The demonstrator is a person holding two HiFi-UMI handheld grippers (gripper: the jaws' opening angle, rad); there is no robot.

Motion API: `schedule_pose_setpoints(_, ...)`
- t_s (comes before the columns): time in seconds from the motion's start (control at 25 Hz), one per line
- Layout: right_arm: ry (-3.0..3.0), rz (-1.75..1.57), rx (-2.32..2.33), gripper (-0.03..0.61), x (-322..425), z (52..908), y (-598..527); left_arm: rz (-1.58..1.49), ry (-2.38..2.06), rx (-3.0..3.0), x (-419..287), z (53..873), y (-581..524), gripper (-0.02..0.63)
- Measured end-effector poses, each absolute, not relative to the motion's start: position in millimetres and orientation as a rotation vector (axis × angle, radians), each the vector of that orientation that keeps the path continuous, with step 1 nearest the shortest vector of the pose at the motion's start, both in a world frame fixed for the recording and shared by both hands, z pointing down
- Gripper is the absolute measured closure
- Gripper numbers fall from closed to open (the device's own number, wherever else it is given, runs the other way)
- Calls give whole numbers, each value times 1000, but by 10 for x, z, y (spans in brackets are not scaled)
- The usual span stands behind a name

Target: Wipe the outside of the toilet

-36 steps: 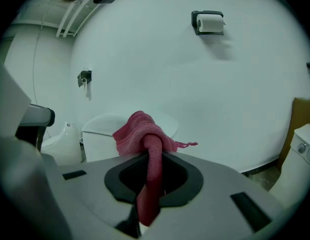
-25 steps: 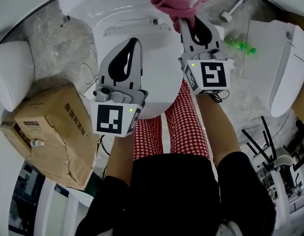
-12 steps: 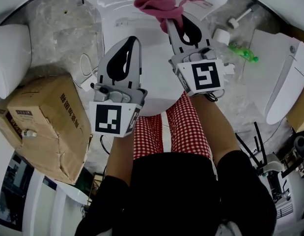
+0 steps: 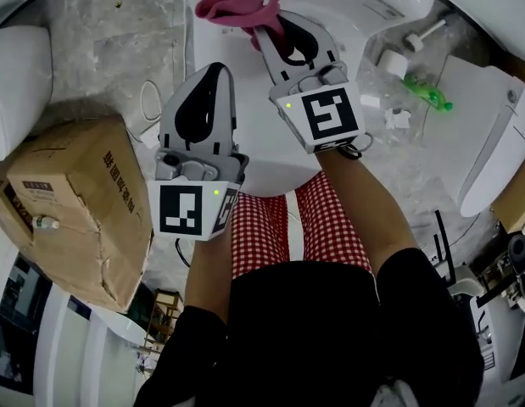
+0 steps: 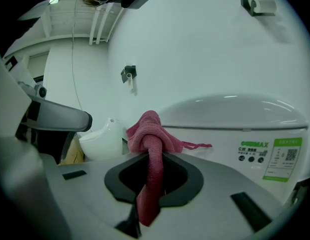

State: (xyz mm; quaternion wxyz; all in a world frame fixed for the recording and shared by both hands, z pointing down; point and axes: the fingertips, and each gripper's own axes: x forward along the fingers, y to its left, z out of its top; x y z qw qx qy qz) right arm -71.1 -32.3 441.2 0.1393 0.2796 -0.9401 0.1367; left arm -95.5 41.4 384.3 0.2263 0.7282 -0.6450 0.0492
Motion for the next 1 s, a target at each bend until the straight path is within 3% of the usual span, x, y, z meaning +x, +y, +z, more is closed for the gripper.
schedule_pose_setpoints(1.0, -2424, 694, 861, 523, -1521, 5336, -476, 53, -1852, 1877, -1934, 4038, 509, 603)
